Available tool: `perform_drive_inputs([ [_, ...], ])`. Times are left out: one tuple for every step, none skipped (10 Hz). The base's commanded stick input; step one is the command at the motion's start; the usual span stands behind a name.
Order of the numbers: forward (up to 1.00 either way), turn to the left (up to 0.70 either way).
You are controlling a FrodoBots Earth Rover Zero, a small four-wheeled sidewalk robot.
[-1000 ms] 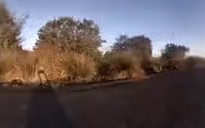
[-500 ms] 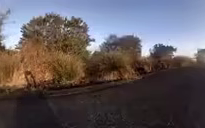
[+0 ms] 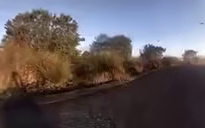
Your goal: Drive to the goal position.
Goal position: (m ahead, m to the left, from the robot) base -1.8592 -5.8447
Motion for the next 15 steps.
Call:
perform_drive_inputs([
  [0.00,-0.70],
  [0.00,0.00],
  [0.00,0.00],
  [0.00,0.70],
  [0.00,0.70],
  [-0.70,0.35],
  [-0.70,0.35],
  [-0.70,0.35],
  [-0.70,0.35],
  [-0.70,0.35],
  [-0.70,0.35],
  [-0.70,0.35],
  [-0.70,0.35],
  [-0.70,0.35],
  [-0.70,0.35],
])
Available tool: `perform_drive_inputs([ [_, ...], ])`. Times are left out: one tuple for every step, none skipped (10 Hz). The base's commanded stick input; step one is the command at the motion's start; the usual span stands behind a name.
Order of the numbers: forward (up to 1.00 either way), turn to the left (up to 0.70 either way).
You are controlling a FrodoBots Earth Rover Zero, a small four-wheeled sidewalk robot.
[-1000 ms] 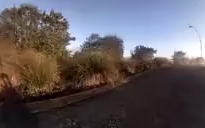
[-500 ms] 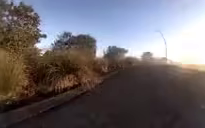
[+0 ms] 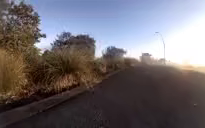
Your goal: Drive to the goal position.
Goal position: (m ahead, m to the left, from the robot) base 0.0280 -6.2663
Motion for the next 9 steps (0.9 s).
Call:
perform_drive_inputs([
  [-0.70,0.35],
  [-0.70,0.35],
  [-0.70,0.35],
  [-0.70,0.35],
  [-0.70,0.35],
  [-0.70,0.35],
  [-0.70,0.35],
  [-0.70,0.35],
  [-0.70,0.35],
])
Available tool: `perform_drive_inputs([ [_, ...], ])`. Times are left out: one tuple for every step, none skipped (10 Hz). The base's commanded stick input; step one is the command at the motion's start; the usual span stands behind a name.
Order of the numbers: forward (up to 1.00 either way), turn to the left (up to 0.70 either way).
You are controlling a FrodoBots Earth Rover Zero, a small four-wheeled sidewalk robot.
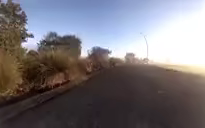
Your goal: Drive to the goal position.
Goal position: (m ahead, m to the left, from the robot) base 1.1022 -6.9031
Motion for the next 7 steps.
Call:
perform_drive_inputs([
  [-0.70,0.35],
  [-0.70,0.35],
  [-0.70,0.35],
  [-0.70,0.35],
  [-0.70,0.35],
  [-0.70,0.35],
  [-0.70,0.35],
])
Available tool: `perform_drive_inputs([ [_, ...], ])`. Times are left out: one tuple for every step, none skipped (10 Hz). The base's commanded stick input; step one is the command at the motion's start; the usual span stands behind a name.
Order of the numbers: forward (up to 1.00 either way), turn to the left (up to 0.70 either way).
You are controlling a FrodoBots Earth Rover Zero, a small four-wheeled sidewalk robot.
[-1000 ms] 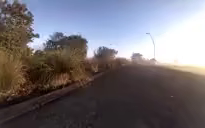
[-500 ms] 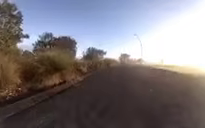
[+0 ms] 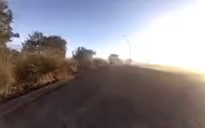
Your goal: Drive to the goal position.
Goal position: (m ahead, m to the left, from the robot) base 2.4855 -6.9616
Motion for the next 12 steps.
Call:
perform_drive_inputs([
  [-0.70,0.35],
  [-0.70,0.35],
  [-0.70,0.35],
  [-0.70,0.35],
  [-0.70,0.35],
  [-0.70,0.35],
  [-0.70,0.35],
  [-0.70,0.35],
  [-0.70,0.35],
  [-0.70,0.35],
  [-0.70,0.35],
  [-0.70,0.35],
])
